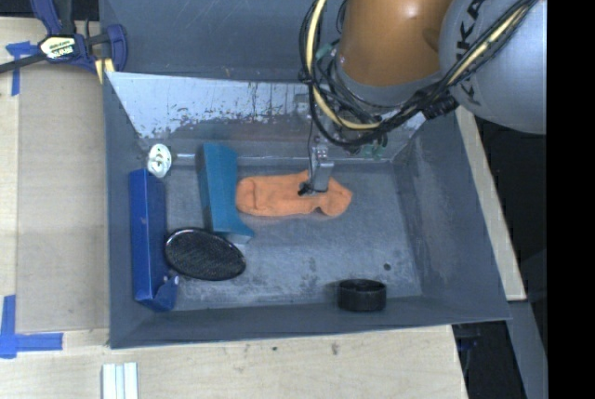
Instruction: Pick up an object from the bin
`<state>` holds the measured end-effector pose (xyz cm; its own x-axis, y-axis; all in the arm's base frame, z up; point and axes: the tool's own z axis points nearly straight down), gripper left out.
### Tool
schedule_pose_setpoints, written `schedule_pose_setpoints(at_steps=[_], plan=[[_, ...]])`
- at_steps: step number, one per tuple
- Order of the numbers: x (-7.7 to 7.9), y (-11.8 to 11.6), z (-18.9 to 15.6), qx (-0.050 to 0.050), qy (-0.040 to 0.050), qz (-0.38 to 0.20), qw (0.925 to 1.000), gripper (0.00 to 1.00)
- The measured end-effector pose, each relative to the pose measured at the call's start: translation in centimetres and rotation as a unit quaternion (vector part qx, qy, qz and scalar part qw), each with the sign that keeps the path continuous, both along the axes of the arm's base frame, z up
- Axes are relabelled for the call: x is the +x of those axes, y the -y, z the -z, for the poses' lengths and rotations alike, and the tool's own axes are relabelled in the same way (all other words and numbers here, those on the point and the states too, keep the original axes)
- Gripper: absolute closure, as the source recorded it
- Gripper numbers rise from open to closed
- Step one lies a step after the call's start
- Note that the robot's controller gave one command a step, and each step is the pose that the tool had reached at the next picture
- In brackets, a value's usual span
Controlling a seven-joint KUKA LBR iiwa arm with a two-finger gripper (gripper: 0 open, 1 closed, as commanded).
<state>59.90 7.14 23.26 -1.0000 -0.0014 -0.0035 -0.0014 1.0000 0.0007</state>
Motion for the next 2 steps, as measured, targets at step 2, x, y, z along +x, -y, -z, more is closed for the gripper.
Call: schedule_pose_setpoints(at_steps=[2], plan=[[-3.5,2.0,8.5,0.000,-0.0009,0.054,0.9985,0.00]])
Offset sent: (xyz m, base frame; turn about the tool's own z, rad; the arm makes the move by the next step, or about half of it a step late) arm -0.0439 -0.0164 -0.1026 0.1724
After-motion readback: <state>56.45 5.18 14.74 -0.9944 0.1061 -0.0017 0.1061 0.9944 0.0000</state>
